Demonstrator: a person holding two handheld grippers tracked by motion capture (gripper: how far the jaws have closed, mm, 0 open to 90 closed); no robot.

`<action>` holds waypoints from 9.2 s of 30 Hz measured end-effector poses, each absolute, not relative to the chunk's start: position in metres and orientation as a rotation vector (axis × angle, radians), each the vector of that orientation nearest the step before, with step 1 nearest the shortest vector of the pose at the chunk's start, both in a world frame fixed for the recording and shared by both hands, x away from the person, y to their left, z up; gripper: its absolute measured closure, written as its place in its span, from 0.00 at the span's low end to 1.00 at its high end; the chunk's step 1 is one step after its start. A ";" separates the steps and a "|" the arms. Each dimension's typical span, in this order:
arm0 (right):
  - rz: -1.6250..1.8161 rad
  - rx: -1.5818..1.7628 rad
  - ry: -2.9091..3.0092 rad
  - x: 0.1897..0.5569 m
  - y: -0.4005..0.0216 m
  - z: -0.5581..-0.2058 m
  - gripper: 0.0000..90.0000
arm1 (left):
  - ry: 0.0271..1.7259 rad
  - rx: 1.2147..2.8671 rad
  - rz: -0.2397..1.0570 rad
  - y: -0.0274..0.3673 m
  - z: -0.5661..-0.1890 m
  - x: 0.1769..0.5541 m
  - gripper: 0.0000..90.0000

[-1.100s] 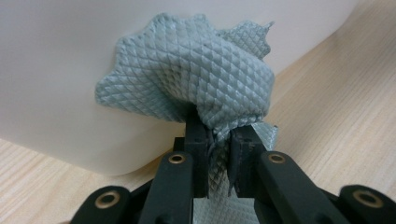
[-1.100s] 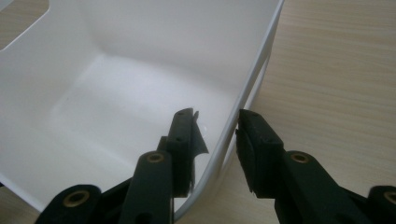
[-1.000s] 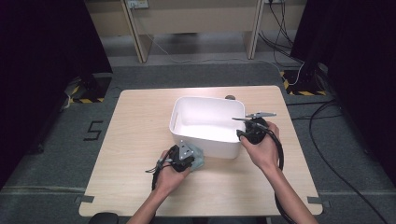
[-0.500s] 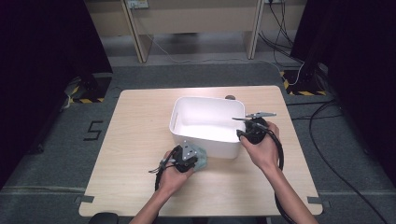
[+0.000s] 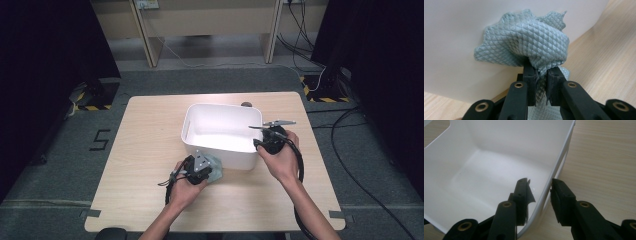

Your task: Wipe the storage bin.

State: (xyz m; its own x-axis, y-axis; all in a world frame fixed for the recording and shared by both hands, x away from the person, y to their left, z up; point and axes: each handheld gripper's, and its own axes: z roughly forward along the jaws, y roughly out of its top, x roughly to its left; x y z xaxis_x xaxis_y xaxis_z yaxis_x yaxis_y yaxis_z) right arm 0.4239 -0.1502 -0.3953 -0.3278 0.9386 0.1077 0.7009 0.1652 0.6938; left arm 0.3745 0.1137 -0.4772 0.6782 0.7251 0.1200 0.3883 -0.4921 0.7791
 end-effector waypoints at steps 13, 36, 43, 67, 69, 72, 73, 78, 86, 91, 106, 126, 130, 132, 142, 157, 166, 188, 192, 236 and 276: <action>0.950 1.566 2.099 0.424 -0.149 -0.395 0.75 | 0.839 2.108 0.576 0.115 -0.461 0.372 0.89; 0.945 1.557 2.102 0.424 -0.150 -0.395 0.75 | 0.809 2.090 0.595 0.110 -0.442 0.369 0.89; 0.948 1.559 2.101 0.424 -0.150 -0.395 0.75 | 0.798 2.088 0.585 0.103 -0.440 0.369 0.89; 0.950 1.558 2.099 0.424 -0.150 -0.395 0.75 | 0.794 2.109 0.583 0.099 -0.450 0.370 0.89; 0.949 1.558 2.098 0.424 -0.150 -0.395 0.75 | 0.794 2.107 0.582 0.099 -0.451 0.370 0.89; 0.950 1.561 2.097 0.424 -0.149 -0.395 0.75 | 0.791 2.118 0.583 0.098 -0.453 0.370 0.89; 0.949 1.561 2.097 0.424 -0.149 -0.395 0.75 | 0.791 2.116 0.582 0.098 -0.454 0.370 0.89; 0.950 1.559 2.097 0.424 -0.149 -0.395 0.75 | 0.794 2.121 0.580 0.097 -0.458 0.370 0.89; 0.951 1.558 2.097 0.424 -0.149 -0.395 0.75 | 0.789 2.137 0.578 0.096 -0.464 0.371 0.89; 0.952 1.558 2.096 0.424 -0.149 -0.396 0.75 | 0.793 2.141 0.578 0.095 -0.469 0.372 0.89; 0.951 1.557 2.096 0.424 -0.149 -0.396 0.75 | 0.807 2.168 0.559 0.092 -0.483 0.374 0.89; 0.949 1.558 2.094 0.424 -0.149 -0.396 0.75 | 0.802 2.181 0.550 0.085 -0.483 0.375 0.89; 0.950 1.558 2.095 0.424 -0.149 -0.395 0.75 | 0.796 2.176 0.539 0.082 -0.482 0.375 0.89; 0.952 1.559 2.094 0.424 -0.149 -0.396 0.75 | 0.796 2.175 0.539 0.080 -0.482 0.375 0.89; 0.955 1.564 2.092 0.424 -0.149 -0.396 0.75 | 0.799 2.164 0.535 0.081 -0.481 0.375 0.89; 0.955 1.563 2.091 0.424 -0.149 -0.396 0.75 | 0.783 2.116 0.541 0.081 -0.464 0.371 0.89; 0.955 1.559 2.091 0.424 -0.150 -0.396 0.75 | 0.770 2.090 0.557 0.080 -0.453 0.369 0.89; 0.956 1.555 2.090 0.424 -0.150 -0.396 0.76 | 0.756 2.082 0.564 0.076 -0.446 0.367 0.89; 0.955 1.554 2.090 0.424 -0.149 -0.396 0.76 | 0.745 2.088 0.561 0.073 -0.445 0.367 0.89; 0.958 1.556 2.087 0.424 -0.149 -0.396 0.76 | 0.718 2.125 0.573 0.064 -0.455 0.368 0.89; 0.957 1.550 2.085 0.424 -0.149 -0.396 0.76 | 0.736 2.172 0.550 0.060 -0.485 0.372 0.89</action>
State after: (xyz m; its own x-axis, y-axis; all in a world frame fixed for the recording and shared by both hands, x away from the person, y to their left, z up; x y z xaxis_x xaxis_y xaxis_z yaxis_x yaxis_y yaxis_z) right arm 0.4235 -0.1493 -0.3961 -0.3262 0.9400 0.0996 0.6884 0.1640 0.7066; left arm 0.3718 0.0596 -0.4851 0.7405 0.6557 0.1471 0.3266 -0.5424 0.7740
